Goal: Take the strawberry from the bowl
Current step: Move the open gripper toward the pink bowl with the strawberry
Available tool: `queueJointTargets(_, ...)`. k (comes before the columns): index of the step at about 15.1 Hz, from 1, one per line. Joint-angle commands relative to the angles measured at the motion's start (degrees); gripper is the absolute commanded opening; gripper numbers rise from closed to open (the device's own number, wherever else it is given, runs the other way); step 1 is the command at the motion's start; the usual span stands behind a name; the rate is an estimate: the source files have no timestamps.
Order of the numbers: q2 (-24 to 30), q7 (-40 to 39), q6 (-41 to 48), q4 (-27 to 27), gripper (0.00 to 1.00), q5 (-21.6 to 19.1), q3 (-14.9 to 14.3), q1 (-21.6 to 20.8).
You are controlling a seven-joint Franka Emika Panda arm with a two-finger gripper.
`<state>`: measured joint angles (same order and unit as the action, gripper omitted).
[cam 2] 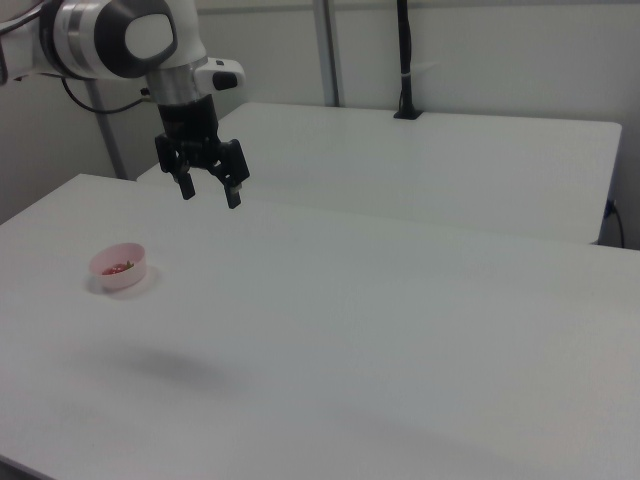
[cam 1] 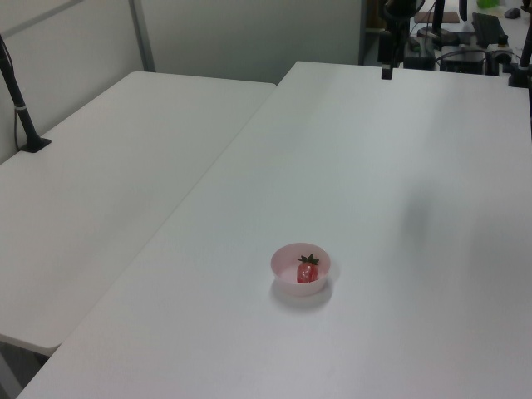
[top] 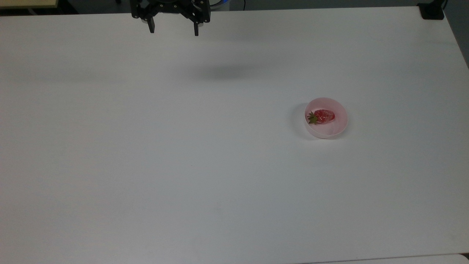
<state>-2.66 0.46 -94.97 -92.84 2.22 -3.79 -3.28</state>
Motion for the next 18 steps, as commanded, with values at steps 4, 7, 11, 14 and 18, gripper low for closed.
queueJointTargets(4, -3.05, -0.20, -3.46, 1.60, 1.00, -0.55, 0.62, -0.50)
queueJointTargets(7, -6.21, -0.37, -3.64, 4.59, 1.00, -0.28, 1.15, -2.95)
queueJointTargets(11, -9.90, -1.17, -5.13, 6.00, 1.00, -0.45, 1.15, -11.38)
queueJointTargets(14, -16.22, 6.18, -11.27, 9.77, 1.00, -2.04, 1.15, -17.61)
queueJointTargets(18, -23.69, 15.53, -19.71, 11.19, 1.00, -1.60, 0.36, -25.71)
